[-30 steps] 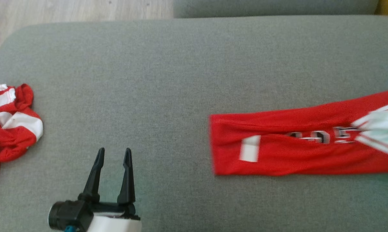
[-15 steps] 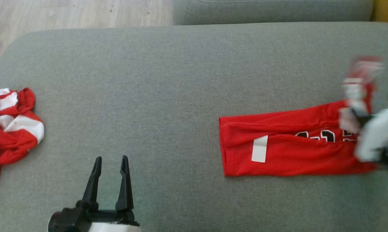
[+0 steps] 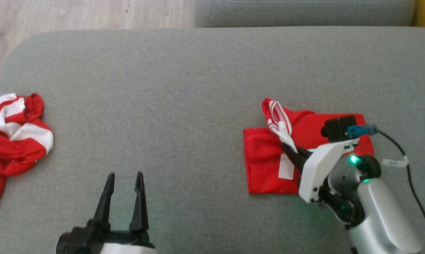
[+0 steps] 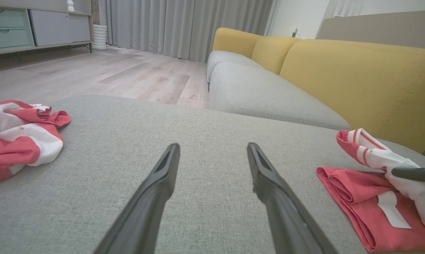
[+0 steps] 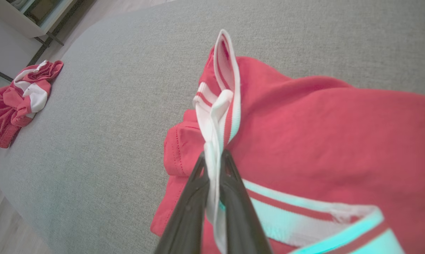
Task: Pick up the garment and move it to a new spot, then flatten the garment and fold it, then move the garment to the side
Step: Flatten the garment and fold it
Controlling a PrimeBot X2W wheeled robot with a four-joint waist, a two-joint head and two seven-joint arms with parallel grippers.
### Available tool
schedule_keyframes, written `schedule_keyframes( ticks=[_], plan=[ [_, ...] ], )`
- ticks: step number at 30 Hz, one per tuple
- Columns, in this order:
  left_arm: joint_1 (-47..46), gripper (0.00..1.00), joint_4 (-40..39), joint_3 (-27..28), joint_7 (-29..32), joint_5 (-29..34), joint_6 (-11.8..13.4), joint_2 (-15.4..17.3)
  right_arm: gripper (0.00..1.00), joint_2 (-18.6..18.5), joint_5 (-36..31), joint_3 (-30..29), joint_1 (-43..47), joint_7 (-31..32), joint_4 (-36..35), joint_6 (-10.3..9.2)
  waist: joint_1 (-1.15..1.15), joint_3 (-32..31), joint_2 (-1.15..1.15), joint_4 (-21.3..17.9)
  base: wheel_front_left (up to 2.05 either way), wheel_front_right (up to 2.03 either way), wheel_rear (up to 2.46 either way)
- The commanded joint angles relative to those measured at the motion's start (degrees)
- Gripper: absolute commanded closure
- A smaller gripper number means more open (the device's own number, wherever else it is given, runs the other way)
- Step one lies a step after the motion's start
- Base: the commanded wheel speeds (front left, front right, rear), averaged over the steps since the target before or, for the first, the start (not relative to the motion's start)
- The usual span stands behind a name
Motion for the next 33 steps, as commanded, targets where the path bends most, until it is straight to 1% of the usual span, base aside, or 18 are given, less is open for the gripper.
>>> schedule_keyframes(
  ticks=[1,7,11,14,15,16,17,19,21,25,29,33],
  plan=[
    [-0.79,0.0,-1.35,1.48,-0.54,0.45,0.32,-0.21,1.0,0.89,0.04,1.4,-0.68,-0.82,-1.85,-0.04,0.0,-0.07,0.0,0.07,0.0,0.0,0.0],
    [-0.81,0.0,-0.51,1.89,-0.54,0.82,-0.15,-0.21,1.0,2.27,0.95,2.2,-1.09,-2.5,0.05,-0.04,0.0,-0.28,0.0,-0.11,0.0,0.0,0.0],
    [-0.66,0.0,-0.11,1.92,-0.54,1.17,-0.41,-0.21,1.0,2.78,2.69,2.88,-1.56,-3.69,1.21,-0.04,0.0,-0.94,0.0,-0.65,0.0,0.0,0.0],
    [-0.44,0.0,0.29,1.96,-0.54,1.45,-0.68,-0.21,1.0,2.96,4.72,4.49,-1.81,-4.37,1.82,-0.04,0.0,-1.42,0.0,-1.11,0.0,0.0,0.0],
    [-0.41,0.0,0.47,2.07,-0.54,1.5,-0.83,-0.21,0.78,2.98,6.32,5.33,-1.83,-4.97,1.67,-0.04,0.0,-1.56,0.0,-1.22,0.0,0.0,0.0],
    [-0.37,0.0,0.62,2.19,-0.54,1.57,-0.97,-0.21,0.34,3.0,8.55,5.89,-1.74,-5.87,1.53,-0.04,0.0,-1.74,0.0,-1.34,0.0,0.0,0.0],
    [-0.33,0.0,0.73,2.28,-0.55,1.65,-1.08,-0.21,0.0,3.01,10.5,6.48,-1.72,-6.77,1.4,-0.04,0.0,-1.88,0.0,-1.44,0.0,0.0,0.0],
    [-0.24,0.0,0.88,2.49,-0.55,1.71,-1.16,-0.21,0.0,3.02,14.83,7.97,-1.65,-8.39,0.9,-0.04,0.0,-2.18,0.0,-1.69,0.0,0.0,0.0],
    [-0.02,0.0,0.9,2.66,-0.55,1.78,-1.2,-0.21,0.0,3.02,17.52,8.76,-1.65,-10.31,0.27,-0.04,0.0,-2.52,0.0,-2.0,0.0,0.0,0.0],
    [0.28,0.0,0.81,2.84,-0.55,1.87,-1.22,-0.21,0.0,3.03,17.86,8.16,-1.54,-14.09,-1.23,-0.04,0.0,-2.83,0.0,-2.51,0.0,0.0,0.0],
    [0.52,0.0,0.52,3.21,-0.55,2.03,-1.19,-0.21,0.0,2.47,12.53,5.98,-0.84,-17.75,-3.94,-0.04,0.0,-3.19,0.0,-3.08,0.0,0.0,0.0],
    [0.36,0.0,0.41,3.46,-0.55,2.5,-1.47,-0.21,0.0,-1.11,4.39,3.39,0.7,-22.7,-6.22,-0.04,0.0,-3.71,0.0,-3.49,0.0,0.0,0.0]
  ],
)
